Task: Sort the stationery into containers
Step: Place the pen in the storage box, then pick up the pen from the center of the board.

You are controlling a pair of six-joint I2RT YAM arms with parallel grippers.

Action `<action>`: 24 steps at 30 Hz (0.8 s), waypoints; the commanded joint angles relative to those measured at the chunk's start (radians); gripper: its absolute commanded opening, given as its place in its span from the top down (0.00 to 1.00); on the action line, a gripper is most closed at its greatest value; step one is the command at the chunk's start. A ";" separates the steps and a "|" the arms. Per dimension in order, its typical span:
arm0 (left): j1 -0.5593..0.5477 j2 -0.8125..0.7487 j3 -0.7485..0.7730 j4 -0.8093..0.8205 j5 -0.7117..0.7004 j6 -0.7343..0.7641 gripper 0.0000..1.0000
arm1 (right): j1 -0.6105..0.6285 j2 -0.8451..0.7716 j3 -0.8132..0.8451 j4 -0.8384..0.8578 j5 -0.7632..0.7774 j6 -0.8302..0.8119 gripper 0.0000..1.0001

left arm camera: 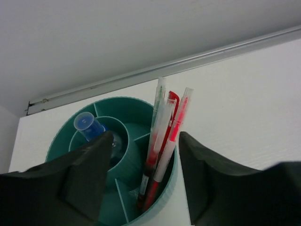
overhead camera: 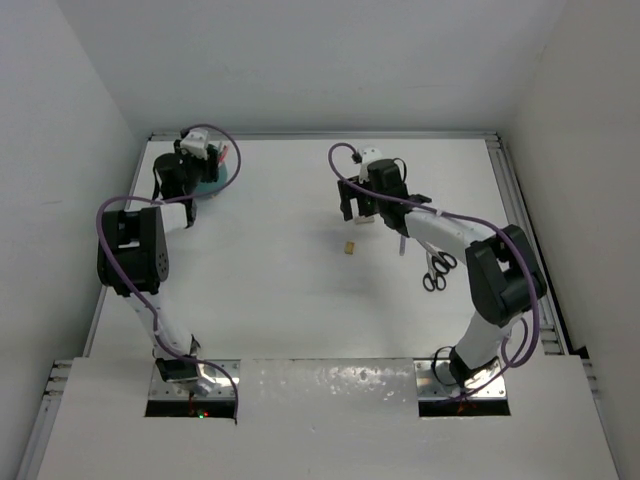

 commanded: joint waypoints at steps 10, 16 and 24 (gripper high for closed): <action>-0.006 -0.087 0.144 -0.081 -0.032 -0.116 0.21 | -0.154 0.112 0.317 -0.463 0.101 0.262 0.71; -0.045 -0.179 0.221 -0.295 -0.117 -0.159 0.19 | -0.240 0.356 0.633 -0.590 0.122 0.253 0.71; -0.085 -0.372 0.095 -0.418 -0.099 -0.202 0.19 | -0.276 0.507 0.776 -0.716 0.135 0.262 0.70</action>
